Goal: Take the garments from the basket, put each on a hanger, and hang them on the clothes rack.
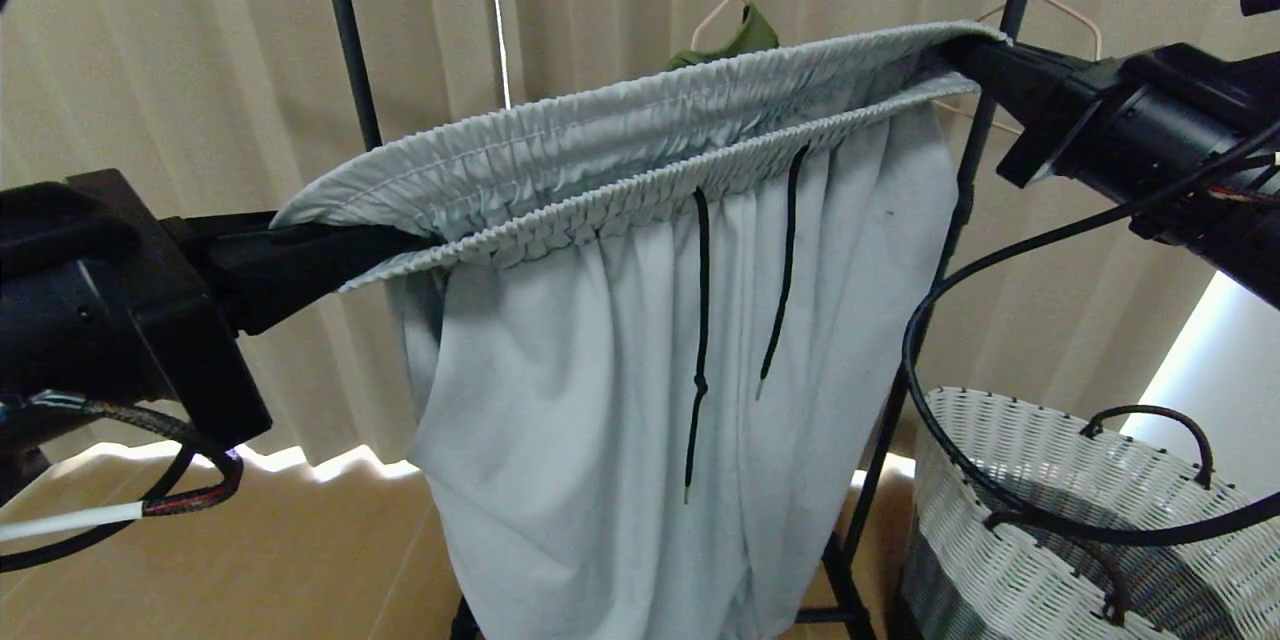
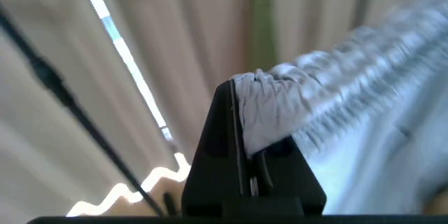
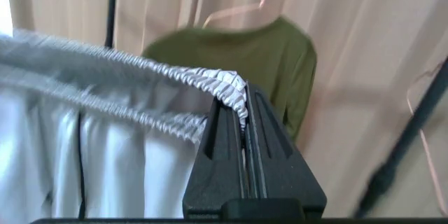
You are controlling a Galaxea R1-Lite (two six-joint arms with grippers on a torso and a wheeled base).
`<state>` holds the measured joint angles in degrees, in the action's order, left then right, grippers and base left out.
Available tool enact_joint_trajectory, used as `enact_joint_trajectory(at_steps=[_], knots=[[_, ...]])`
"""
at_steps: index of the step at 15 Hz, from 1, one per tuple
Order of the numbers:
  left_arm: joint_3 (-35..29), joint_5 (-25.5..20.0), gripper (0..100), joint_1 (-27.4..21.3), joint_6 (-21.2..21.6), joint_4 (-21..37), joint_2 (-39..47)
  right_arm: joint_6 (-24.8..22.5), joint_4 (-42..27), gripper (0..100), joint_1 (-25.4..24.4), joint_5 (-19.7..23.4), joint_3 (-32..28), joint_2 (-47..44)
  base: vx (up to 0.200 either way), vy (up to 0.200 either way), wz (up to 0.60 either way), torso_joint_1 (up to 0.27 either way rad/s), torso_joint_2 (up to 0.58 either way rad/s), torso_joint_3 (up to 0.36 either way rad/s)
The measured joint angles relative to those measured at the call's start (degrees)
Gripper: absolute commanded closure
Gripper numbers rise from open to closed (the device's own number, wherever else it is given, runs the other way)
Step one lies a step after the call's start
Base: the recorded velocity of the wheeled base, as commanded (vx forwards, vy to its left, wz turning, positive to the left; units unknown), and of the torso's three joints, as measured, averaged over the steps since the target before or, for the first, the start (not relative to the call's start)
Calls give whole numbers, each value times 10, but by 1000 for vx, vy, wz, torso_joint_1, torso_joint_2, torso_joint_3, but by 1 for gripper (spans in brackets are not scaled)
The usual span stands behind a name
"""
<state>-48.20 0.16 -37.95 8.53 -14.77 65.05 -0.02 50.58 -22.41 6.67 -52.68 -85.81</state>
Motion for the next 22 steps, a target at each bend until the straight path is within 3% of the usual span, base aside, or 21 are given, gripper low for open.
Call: enact_joint_trajectory(at_steps=[9,12,14,16,20,22], knots=[[0,1,100,-4,8,-2,-6,0,-5,100,1,-1,1,0,0,0,0,0,0,0],[-31,9,100,3,38,-10,6,-1,-67,100,12,-2,-5,27,0,0,0,0,0,0],[-67,33,100,16,50,-14,27,-1,-118,100,21,-2,-25,53,0,0,0,0,0,0],[-94,85,100,28,52,-24,56,-1,-176,100,25,-2,-34,83,0,0,0,0,0,0],[-102,180,100,35,46,-141,123,-1,-262,100,23,1,1,155,0,0,0,0,0,0],[-96,197,100,34,46,-162,147,-1,-271,100,15,1,20,176,0,0,0,0,0,0]])
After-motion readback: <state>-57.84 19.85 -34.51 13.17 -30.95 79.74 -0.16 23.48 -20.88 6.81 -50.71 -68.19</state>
